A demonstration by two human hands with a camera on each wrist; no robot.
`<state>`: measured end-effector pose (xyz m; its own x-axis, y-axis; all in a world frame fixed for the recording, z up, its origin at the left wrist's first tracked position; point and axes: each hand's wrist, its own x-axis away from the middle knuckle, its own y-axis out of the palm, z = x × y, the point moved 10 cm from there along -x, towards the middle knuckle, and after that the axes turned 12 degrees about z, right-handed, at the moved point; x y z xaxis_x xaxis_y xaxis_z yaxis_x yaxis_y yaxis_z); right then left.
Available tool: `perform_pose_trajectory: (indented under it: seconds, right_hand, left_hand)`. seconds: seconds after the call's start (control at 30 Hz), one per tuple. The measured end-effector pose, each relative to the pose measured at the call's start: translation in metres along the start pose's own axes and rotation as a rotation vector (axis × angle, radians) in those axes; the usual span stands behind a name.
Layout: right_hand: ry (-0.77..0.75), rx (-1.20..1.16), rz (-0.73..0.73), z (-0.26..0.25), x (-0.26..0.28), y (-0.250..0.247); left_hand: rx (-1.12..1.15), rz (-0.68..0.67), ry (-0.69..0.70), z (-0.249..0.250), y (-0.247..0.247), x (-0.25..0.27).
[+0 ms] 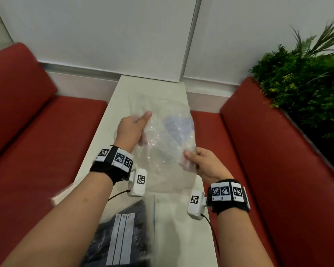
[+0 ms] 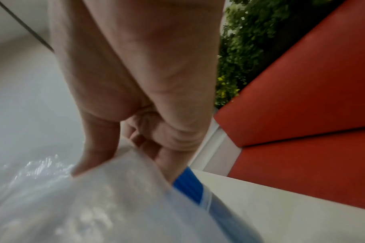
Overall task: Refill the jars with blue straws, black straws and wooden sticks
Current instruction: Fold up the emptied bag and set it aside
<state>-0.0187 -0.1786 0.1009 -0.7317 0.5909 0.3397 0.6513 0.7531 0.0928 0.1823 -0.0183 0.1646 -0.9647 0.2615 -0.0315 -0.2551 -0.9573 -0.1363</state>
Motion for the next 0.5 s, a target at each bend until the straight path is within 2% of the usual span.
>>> perform_pose_trajectory:
  seconds: [0.03,0.07,0.1,0.17,0.2,0.23,0.27,0.3,0.37,0.43,0.5]
  right_hand:
    - [-0.003,-0.062,0.034,0.004,-0.002,-0.01]
    - [-0.01,-0.104,0.064,0.008,-0.003,-0.02]
    - [-0.016,-0.116,0.098,0.014,-0.002,-0.03]
    - [0.008,-0.091,0.156,0.038,0.001,-0.053]
    - [0.018,-0.029,0.18,0.052,0.002,-0.06]
    - [0.023,0.066,0.228,0.068,0.005,-0.074]
    - [0.019,0.161,0.292,0.084,0.009,-0.088]
    - [0.009,0.226,0.363,0.1,0.013,-0.102]
    - [-0.011,0.3,0.479,0.131,0.024,-0.123]
    - [0.004,0.401,0.569,0.162,0.033,-0.137]
    - [0.069,0.531,0.644,0.187,0.04,-0.148]
  left_hand:
    - [-0.011,0.021,-0.041,-0.011,0.001,-0.001]
    - [0.001,-0.024,-0.116,-0.024,0.008,0.001]
    - [0.056,-0.152,-0.216,-0.04,0.023,0.007]
    - [0.185,-0.554,-0.44,-0.071,0.063,0.044]
    - [0.198,-0.718,-0.5,-0.085,0.074,0.063]
    - [0.194,-0.841,-0.533,-0.098,0.084,0.083]
    - [0.192,-0.907,-0.557,-0.111,0.092,0.1]
    - [0.193,-0.907,-0.586,-0.128,0.098,0.111]
    - [0.136,-0.739,-0.646,-0.17,0.103,0.12]
    - [-0.069,-0.552,-0.643,-0.21,0.1,0.124]
    - [-0.281,-0.502,-0.619,-0.239,0.099,0.135]
